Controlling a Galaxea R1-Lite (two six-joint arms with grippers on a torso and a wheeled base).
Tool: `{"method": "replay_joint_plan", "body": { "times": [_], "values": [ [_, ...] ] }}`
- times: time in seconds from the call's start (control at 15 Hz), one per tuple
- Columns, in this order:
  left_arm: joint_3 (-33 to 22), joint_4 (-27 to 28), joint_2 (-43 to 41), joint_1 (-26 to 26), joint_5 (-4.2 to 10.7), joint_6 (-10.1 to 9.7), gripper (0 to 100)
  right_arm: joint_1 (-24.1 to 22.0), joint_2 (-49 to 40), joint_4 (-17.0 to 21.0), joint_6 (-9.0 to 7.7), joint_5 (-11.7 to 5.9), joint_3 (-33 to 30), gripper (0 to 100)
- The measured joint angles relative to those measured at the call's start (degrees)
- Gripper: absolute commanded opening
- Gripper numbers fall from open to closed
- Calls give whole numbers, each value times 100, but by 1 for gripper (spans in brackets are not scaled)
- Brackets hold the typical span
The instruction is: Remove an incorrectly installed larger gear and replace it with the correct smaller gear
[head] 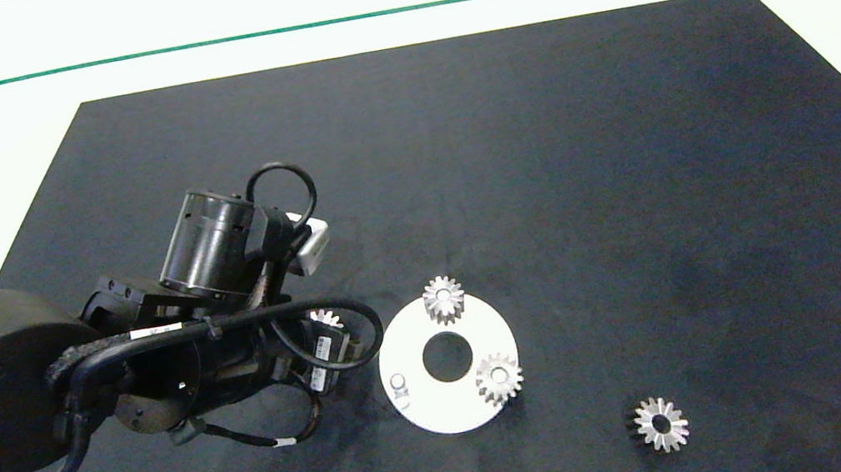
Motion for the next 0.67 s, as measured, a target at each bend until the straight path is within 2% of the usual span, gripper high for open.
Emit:
{"method": "replay_joint_plan", "body": {
  "times": [0.2,0.27,0.4,0.47,0.67],
  "values": [
    [-157,185,-469,205,-5,6,100,9,0,2,0,13,15,100],
    [-300,523,-670,325,-5,6,100,41,0,4,-2,24,35,100],
    [-879,1643,-1153,603,-5,-38,100,177,13,6,4,55,78,100],
    [-1154,2031,-1417,701,-5,-82,100,218,44,17,4,55,111,100],
    [-1736,2715,-2231,902,-5,-132,100,240,350,26,-44,9,151,100]
  ]
}}
